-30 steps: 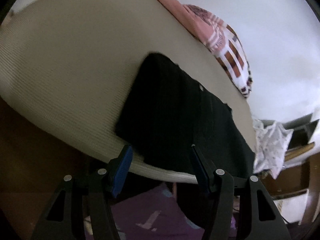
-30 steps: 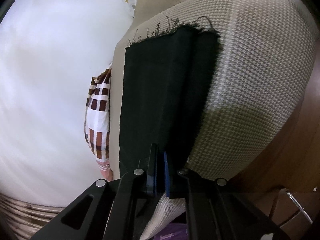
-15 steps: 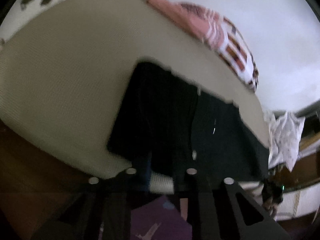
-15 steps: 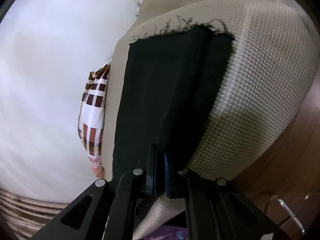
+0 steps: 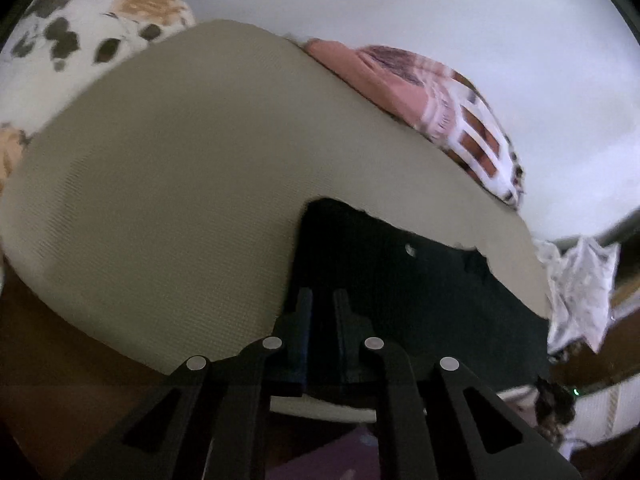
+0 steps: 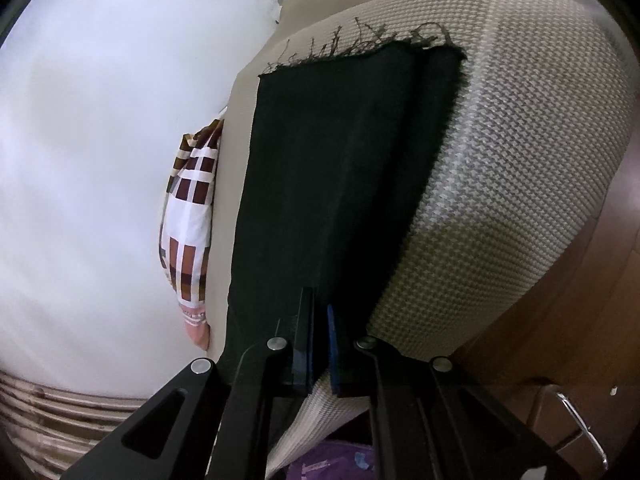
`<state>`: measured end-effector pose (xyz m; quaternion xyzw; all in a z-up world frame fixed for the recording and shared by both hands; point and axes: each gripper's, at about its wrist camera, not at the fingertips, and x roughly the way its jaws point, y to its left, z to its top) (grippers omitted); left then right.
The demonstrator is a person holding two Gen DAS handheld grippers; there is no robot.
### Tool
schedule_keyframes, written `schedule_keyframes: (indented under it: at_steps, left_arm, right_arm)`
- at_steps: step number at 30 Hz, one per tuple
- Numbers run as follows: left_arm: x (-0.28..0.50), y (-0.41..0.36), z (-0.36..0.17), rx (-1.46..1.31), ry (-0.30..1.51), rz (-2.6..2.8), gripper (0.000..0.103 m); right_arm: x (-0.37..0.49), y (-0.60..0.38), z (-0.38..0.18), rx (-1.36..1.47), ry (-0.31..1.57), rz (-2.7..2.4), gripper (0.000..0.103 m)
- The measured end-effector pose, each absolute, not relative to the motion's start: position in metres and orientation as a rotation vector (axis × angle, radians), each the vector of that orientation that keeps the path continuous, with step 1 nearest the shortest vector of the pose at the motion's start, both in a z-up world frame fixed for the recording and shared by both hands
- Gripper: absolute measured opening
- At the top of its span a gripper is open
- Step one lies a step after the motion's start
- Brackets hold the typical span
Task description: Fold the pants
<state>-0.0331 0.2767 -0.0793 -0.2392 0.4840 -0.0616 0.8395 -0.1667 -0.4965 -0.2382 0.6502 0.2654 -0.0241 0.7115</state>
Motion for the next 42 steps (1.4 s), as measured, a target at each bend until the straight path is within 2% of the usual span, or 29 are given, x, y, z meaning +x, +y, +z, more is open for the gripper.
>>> schedule_keyframes:
  at_steps: [3, 7, 11, 15, 16, 17, 19, 24, 27, 29, 34, 36, 39, 40, 41, 42]
  left_arm:
    - [-0.037, 0.265, -0.088, -0.502, 1.102, -0.184, 0.018]
    - [-0.048, 0.252, -0.109, -0.554, 1.198, -0.217, 0.037]
    - [-0.059, 0.257, -0.123, -0.736, 1.194, -0.242, 0.044]
    - [-0.060, 0.255, -0.124, -0.812, 1.157, -0.269, 0.044]
    - [-0.060, 0.251, -0.122, -0.795, 1.157, -0.263, 0.040]
    - [-0.058, 0.250, -0.121, -0.777, 1.159, -0.256, 0.026]
    - [-0.056, 0.248, -0.121, -0.736, 1.170, -0.222, 0.018]
    - [-0.061, 0.258, -0.113, -0.828, 1.133, -0.220, 0.019]
    - [-0.067, 0.263, -0.106, -0.819, 1.152, -0.187, 0.031]
    - [-0.070, 0.264, -0.108, -0.812, 1.172, -0.160, 0.057]
    - [-0.064, 0.254, -0.134, -0.854, 1.249, -0.160, 0.060]
    - [-0.058, 0.249, -0.141, -0.871, 1.258, -0.183, 0.060]
    - [-0.057, 0.239, -0.126, -0.823, 1.170, -0.209, 0.058]
    - [-0.057, 0.236, -0.122, -0.796, 1.163, -0.200, 0.041]
    - [-0.058, 0.234, -0.116, -0.752, 1.161, -0.175, 0.018]
    - [-0.058, 0.235, -0.112, -0.722, 1.160, -0.152, 0.017]
  right_arm:
    - [-0.165, -0.497, -0.239, 1.452, 0.591, -0.044, 0.007]
    - [-0.165, -0.497, -0.241, 1.470, 0.592, -0.040, 0.006]
    - [-0.163, -0.496, -0.238, 1.461, 0.600, -0.046, 0.006]
    - [-0.161, -0.495, -0.238, 1.465, 0.602, -0.049, 0.006]
    - [-0.161, -0.494, -0.238, 1.467, 0.602, -0.051, 0.006]
    - [-0.161, -0.494, -0.238, 1.470, 0.602, -0.051, 0.006]
    - [-0.158, -0.493, -0.237, 1.474, 0.600, -0.052, 0.006]
    - [-0.159, -0.495, -0.240, 1.493, 0.600, -0.042, 0.006]
    - [-0.158, -0.496, -0.240, 1.487, 0.607, -0.041, 0.007]
    - [-0.156, -0.496, -0.239, 1.482, 0.610, -0.038, 0.007]
    - [-0.155, -0.495, -0.240, 1.486, 0.604, -0.032, 0.007]
    - [-0.155, -0.495, -0.240, 1.486, 0.605, -0.032, 0.007]
    - [-0.154, -0.495, -0.239, 1.473, 0.614, -0.033, 0.007]
    - [-0.154, -0.495, -0.239, 1.469, 0.618, -0.034, 0.007]
    - [-0.155, -0.495, -0.239, 1.468, 0.619, -0.035, 0.007]
    - [-0.154, -0.495, -0.238, 1.468, 0.619, -0.036, 0.007]
